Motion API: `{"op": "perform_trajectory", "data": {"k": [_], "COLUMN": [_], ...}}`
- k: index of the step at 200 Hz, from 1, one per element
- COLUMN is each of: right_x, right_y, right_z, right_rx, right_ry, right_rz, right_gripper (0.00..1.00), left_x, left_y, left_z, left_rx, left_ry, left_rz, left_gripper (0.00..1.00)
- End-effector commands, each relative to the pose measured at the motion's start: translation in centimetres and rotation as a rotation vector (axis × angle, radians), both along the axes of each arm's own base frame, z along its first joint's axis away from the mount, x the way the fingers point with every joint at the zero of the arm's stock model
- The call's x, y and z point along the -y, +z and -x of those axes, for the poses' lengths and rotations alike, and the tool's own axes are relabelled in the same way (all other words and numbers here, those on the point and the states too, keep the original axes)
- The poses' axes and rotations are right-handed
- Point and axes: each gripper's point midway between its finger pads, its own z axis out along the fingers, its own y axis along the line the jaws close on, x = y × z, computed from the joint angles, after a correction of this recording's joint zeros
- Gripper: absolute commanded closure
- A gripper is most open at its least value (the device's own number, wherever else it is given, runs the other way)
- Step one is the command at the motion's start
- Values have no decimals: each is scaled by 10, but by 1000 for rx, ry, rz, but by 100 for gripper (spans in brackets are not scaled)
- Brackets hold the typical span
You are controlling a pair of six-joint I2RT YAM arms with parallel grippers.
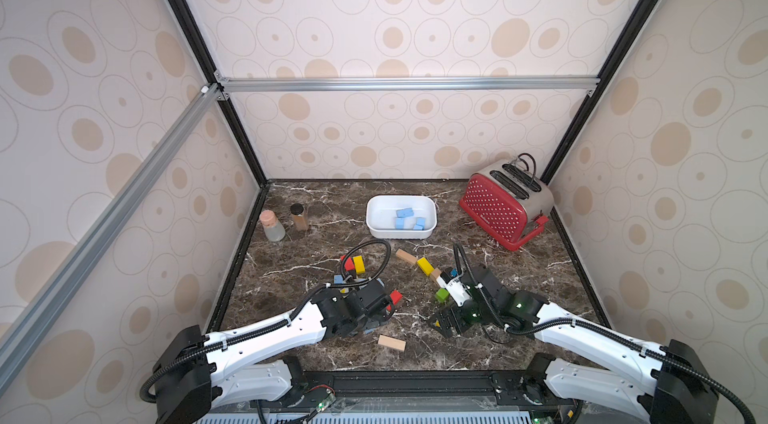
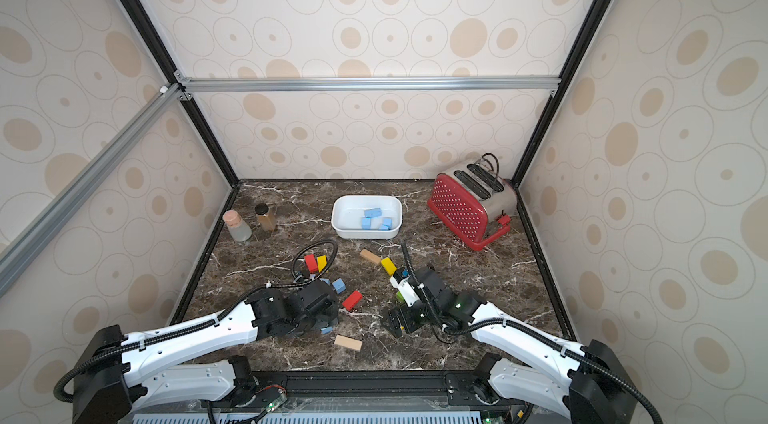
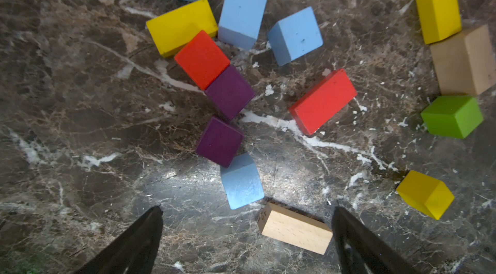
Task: Pick out the blue building blocks
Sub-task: Pick up the building block from the center of the board.
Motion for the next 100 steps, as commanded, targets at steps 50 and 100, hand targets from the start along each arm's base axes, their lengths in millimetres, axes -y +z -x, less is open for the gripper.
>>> {"op": "perform_trajectory", "data": {"k": [50,100], "right_x": [-1,-4], "right_y": [-9,-13], "right_z": [4,7], "right_rx": [-5,-6], "right_ry": [-6,24], "right_rz": [-25,-39], "right_gripper": [0,0], "left_x": [6,10], "left_y": [-22,-35], "left_z": [6,0], "left_rx": [-73,-109], "left_ry": [39,52], "left_rz": [-8,10], "left_gripper": [7,15]}}
